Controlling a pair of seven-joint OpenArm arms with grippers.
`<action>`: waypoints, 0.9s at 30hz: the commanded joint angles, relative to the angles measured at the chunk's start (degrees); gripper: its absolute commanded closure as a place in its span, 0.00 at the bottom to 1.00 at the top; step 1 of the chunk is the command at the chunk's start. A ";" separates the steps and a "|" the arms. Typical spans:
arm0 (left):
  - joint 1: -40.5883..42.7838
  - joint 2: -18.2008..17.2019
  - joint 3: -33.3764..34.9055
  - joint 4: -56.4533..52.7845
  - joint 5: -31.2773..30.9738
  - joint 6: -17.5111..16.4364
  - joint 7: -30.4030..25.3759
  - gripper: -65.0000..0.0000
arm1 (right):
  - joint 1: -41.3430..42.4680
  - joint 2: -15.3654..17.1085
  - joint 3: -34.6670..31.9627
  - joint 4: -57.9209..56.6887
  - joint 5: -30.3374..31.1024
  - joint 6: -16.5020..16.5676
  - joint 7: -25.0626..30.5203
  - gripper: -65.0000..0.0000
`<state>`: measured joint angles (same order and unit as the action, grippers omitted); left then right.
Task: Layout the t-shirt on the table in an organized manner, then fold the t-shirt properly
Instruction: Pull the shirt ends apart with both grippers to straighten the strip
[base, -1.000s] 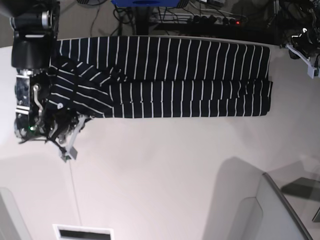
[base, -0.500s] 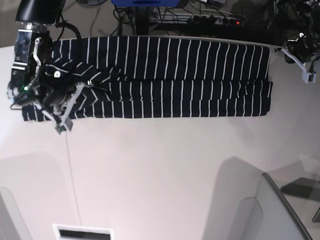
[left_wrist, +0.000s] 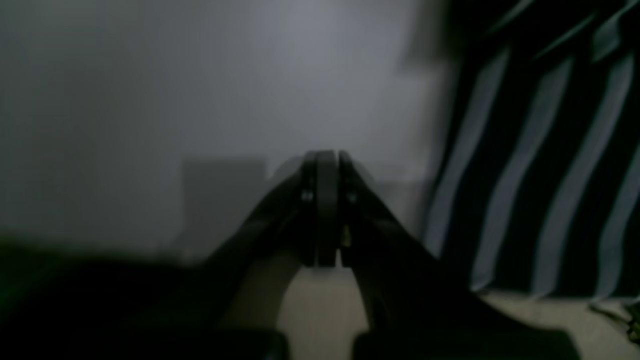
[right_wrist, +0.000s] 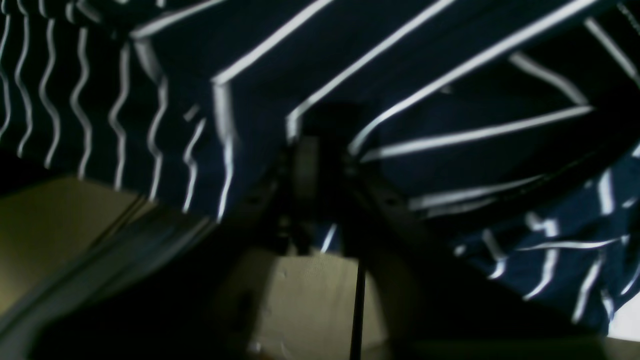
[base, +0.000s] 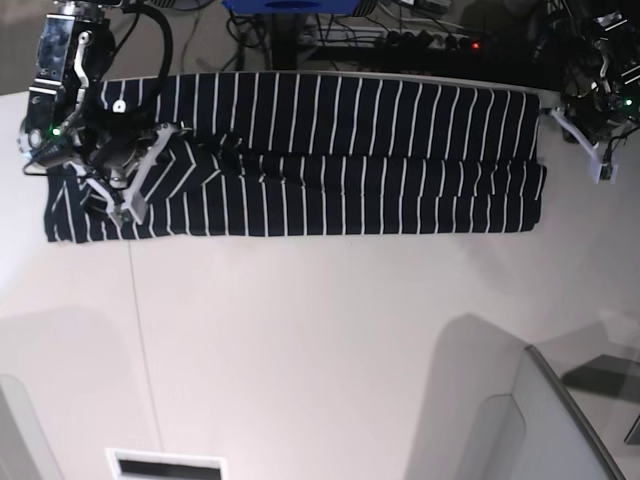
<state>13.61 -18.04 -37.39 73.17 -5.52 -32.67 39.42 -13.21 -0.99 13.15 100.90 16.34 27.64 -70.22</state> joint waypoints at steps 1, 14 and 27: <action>-0.02 -1.25 -0.37 0.90 0.38 0.36 -0.43 1.00 | 0.33 0.25 0.26 1.30 0.59 0.19 -1.13 0.76; -0.02 -4.77 -0.37 1.25 -17.82 -0.08 -0.52 0.45 | -5.03 -0.98 13.01 9.03 0.50 0.19 8.98 0.40; -5.21 -4.42 2.62 -12.11 -20.81 -7.33 -7.99 0.00 | -6.96 -0.81 13.27 8.86 0.32 0.36 14.61 0.40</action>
<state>8.82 -21.02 -34.41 60.29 -25.47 -39.51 32.60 -20.49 -2.17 26.37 108.90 16.29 27.88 -56.53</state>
